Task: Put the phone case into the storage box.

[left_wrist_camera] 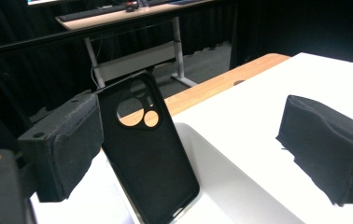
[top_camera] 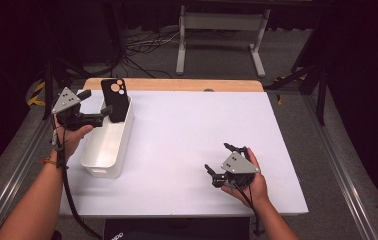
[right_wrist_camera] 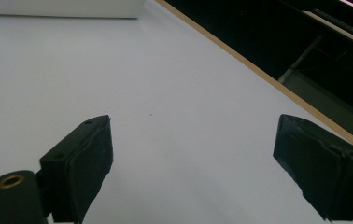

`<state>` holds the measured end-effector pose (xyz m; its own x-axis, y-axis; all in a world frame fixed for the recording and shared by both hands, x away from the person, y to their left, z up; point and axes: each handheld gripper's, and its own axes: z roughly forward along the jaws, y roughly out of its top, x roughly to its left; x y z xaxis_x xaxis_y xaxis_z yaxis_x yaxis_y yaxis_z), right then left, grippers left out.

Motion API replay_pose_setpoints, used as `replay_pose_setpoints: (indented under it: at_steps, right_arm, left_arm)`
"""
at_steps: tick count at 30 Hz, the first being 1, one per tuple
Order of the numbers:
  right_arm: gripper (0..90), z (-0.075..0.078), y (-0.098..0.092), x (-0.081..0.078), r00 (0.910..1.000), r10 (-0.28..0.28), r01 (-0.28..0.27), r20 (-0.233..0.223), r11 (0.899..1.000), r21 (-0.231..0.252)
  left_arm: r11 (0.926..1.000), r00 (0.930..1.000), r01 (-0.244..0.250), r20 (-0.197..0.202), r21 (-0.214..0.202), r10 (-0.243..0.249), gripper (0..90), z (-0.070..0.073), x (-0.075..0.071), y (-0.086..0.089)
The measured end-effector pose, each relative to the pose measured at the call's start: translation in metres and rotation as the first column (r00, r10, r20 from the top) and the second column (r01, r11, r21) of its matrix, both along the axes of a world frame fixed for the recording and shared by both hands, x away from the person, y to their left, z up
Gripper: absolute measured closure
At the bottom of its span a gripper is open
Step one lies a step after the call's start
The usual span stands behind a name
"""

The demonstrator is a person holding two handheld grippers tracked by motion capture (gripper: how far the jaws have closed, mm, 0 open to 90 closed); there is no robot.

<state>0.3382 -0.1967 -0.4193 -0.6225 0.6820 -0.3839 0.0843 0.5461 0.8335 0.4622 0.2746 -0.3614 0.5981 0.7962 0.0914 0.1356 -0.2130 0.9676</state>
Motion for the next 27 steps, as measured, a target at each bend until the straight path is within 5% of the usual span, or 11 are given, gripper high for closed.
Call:
replay_pose_setpoints:
  at_steps: [11,27]
  right_arm:
    - [12.8,0.002,-0.003,0.003,0.9999,0.002,-0.002,-0.013,0.999,0.037]
    - [12.7,0.001,0.001,-0.002,0.9998,0.018,-0.018,-0.008,1.000,0.015]
  left_arm:
    - [0.9993,0.9993,0.036,0.014,-0.014,-0.036,4.4,0.004,-0.017,-0.001]
    - [0.9955,0.9948,0.093,0.044,-0.021,-0.092,4.0,0.001,-0.041,-0.013]
